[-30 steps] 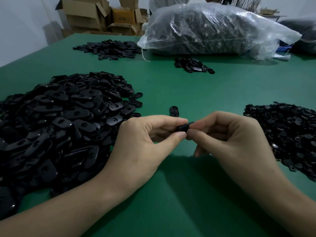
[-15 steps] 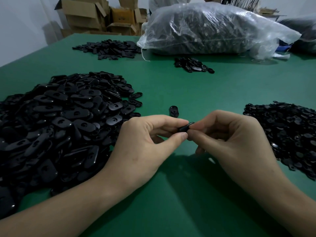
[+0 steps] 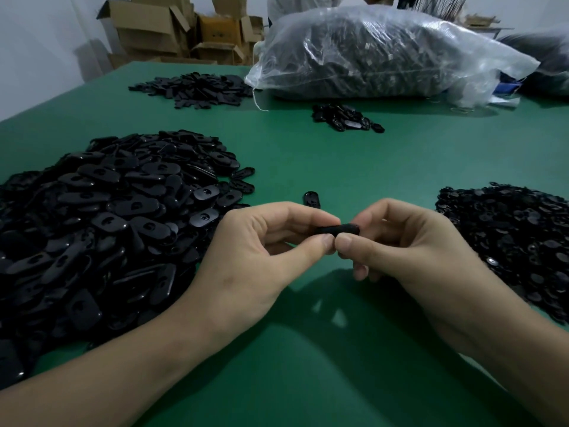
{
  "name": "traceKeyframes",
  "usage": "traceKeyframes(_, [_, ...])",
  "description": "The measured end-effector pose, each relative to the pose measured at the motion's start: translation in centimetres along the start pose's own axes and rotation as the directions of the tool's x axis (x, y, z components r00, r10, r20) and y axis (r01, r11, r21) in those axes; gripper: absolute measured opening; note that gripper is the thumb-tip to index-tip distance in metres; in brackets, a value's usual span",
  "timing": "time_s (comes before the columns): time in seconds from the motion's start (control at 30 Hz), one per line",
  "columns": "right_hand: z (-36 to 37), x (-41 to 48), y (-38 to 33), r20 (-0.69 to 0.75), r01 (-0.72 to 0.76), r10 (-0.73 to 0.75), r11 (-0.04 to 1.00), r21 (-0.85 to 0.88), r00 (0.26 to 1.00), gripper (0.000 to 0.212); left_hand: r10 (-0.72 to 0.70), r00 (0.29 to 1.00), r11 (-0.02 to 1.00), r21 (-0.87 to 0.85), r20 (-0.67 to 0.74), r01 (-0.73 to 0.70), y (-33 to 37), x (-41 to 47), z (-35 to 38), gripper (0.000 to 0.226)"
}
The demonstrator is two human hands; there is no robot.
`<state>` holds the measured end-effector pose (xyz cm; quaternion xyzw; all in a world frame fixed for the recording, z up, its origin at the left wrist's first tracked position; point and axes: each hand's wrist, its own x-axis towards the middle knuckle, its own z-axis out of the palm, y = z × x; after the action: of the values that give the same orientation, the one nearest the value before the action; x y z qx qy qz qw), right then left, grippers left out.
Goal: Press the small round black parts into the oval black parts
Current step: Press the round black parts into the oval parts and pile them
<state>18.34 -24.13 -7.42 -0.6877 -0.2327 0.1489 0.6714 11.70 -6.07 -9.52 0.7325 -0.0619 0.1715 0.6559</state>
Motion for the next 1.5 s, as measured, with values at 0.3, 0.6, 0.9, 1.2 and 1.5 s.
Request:
traceKeyframes(0.3, [0.0, -0.2, -0.4, 0.08, 0.025, -0.025, 1.0, 0.008, 0.996, 0.016, -0.015, 1.0, 0.997, -0.08, -0.01, 0.014, 0.2, 0.2, 0.0, 0.015])
traceKeyframes(0.6, [-0.3, -0.4, -0.6, 0.004, 0.12, -0.124, 0.951, -0.284, 0.992, 0.005, -0.018, 1.0, 0.999, -0.027, -0.023, 0.018, 0.1, 0.1, 0.1, 0.016])
traceKeyframes(0.9, [-0.7, -0.6, -1.4, 0.034, 0.211, -0.234, 0.79, -0.576, 0.972, 0.009, 0.032, 0.999, 0.992, 0.12, -0.003, -0.032, 0.0, 0.0, 0.1, 0.017])
traceKeyframes(1.2, [-0.8, -0.7, -1.2, 0.058, 0.277, -0.317, 0.708, -0.649, 0.947, 0.007, 0.133, 0.991, 0.955, 0.271, -0.014, -0.124, 0.3, -0.2, 0.2, 0.02])
traceKeyframes(1.5, [-0.6, -0.9, -1.1, 0.095, 0.337, -0.4, 0.596, -0.729, 0.912, 0.008, 0.19, 0.982, 0.908, 0.385, -0.023, -0.166, 0.8, -0.5, 0.3, 0.021])
